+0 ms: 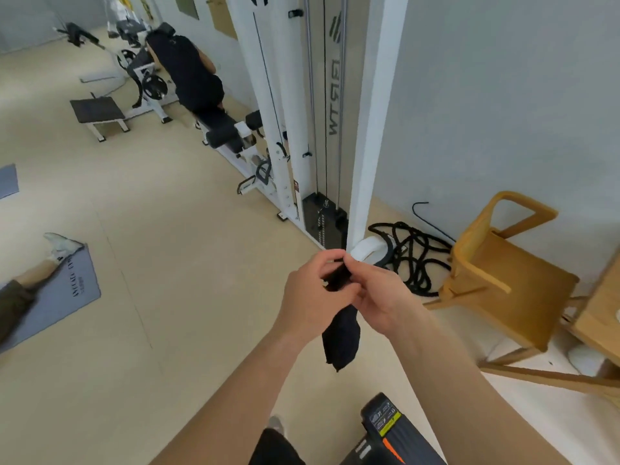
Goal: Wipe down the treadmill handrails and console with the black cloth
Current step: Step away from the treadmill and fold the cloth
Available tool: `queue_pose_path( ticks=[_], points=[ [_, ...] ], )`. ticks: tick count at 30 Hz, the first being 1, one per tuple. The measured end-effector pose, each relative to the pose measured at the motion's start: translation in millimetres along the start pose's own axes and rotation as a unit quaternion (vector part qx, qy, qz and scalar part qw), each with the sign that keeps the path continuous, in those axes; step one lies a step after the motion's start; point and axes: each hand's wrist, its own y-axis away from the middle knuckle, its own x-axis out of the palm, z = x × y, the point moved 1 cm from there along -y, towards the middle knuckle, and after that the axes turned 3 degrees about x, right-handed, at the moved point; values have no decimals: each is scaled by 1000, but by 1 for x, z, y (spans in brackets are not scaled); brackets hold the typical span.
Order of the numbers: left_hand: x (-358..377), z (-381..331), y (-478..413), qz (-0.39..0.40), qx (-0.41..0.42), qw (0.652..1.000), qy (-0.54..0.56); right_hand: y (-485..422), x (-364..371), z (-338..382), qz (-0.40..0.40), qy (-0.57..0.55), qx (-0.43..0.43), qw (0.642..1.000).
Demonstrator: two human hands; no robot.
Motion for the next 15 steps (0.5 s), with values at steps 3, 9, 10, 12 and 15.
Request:
queue_pose_path(
  ticks=[3, 9, 10, 12, 15],
  points=[
    [14, 40, -52, 81, 60, 994, -49, -51, -19, -10, -32, -56, -39, 997],
    [34, 130, -190, 194, 142, 966, -92, -175, -38, -29, -78, -36, -163, 983],
    [35, 137, -211, 209, 149, 963, -85, -192, -41, -26, -98, -20, -184, 978],
    [33, 142, -244, 233, 146, 959, -67, -211, -41, -18, -160, 53, -203, 965],
    [35, 134, -272, 292, 151, 943, -59, -215, -49, -3, -237, 194, -201, 931]
  ],
)
